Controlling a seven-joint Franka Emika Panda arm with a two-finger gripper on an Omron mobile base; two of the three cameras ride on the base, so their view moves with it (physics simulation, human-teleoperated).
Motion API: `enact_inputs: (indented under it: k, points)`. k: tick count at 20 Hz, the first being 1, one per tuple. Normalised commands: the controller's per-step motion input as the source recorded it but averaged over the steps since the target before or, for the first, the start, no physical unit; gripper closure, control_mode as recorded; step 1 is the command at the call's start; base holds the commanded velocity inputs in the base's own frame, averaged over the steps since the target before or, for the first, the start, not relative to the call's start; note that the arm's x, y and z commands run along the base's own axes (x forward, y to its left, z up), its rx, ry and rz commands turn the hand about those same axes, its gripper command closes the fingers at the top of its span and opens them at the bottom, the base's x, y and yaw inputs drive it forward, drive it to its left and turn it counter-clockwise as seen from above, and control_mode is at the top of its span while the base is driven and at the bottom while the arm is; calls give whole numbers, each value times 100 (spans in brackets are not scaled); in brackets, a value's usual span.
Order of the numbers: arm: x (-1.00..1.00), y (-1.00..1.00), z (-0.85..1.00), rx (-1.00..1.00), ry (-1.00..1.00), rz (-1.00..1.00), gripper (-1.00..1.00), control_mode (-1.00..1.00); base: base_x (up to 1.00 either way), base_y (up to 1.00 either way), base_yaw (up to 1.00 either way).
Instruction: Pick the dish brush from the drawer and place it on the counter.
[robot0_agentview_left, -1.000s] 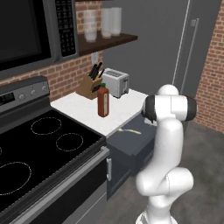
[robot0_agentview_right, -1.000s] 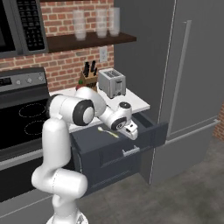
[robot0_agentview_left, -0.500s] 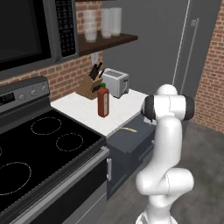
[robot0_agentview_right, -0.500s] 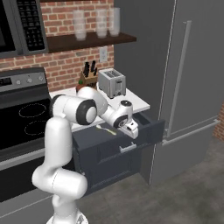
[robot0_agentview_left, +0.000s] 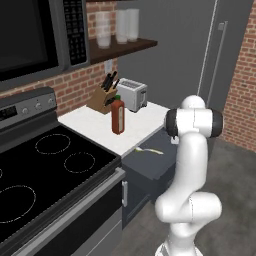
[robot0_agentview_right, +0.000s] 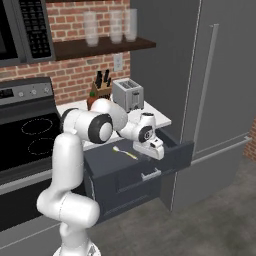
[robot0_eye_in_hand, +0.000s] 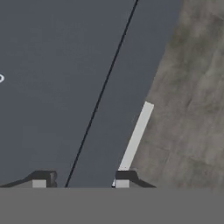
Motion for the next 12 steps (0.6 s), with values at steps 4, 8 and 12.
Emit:
enact_inputs:
  k: [4, 8, 12]
  points:
    - [-92, -100, -29, -4, 25, 0, -100, -100, 0, 0, 0]
    - [-100, -100, -33, -1, 19, 0, -100, -100, 0, 0, 0]
    - [-100, -100, -27, 0, 16, 0, -100, -100, 0, 0, 0]
